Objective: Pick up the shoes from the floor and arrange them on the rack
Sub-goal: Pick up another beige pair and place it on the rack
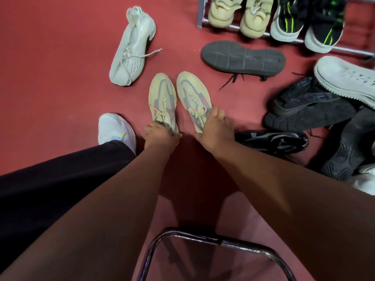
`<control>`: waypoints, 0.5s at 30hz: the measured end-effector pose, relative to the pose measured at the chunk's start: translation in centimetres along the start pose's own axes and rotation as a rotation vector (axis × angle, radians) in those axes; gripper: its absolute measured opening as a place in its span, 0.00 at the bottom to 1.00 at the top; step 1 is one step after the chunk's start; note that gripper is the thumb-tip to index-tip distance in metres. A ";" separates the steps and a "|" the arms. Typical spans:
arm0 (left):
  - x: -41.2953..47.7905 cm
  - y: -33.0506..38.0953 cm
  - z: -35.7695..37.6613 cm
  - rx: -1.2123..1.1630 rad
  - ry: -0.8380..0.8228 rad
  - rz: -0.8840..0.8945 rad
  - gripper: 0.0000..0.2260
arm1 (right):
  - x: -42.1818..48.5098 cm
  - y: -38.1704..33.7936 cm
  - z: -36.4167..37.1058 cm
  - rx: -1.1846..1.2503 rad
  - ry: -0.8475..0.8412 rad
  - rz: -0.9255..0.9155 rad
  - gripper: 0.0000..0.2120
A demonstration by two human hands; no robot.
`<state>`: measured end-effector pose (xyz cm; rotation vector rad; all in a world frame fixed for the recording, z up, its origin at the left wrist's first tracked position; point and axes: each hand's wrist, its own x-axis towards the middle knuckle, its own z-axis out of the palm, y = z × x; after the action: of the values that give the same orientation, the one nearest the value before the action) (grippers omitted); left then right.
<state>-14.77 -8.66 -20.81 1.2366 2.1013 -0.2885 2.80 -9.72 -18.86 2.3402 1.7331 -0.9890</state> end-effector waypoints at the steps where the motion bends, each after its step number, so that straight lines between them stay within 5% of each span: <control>1: 0.1 0.0 -0.1 -0.013 -0.009 -0.014 0.53 | 0.2 0.1 -0.2 -0.008 -0.006 0.008 0.44; 4: -0.4 0.6 -0.5 0.019 -0.003 -0.027 0.57 | 0.3 0.8 -1.7 -0.095 -0.027 0.022 0.44; 10: -4.0 4.5 -4.3 -0.177 0.008 -0.181 0.48 | -0.9 2.0 -7.1 -0.146 -0.078 -0.010 0.44; 15: -7.8 7.1 -8.2 -0.203 -0.125 -0.059 0.35 | -4.6 3.7 -12.5 -0.143 -0.019 0.082 0.43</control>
<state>-9.85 -6.20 -8.66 1.0133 2.0067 -0.1690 10.99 -9.78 -7.66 2.2852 1.6282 -0.8420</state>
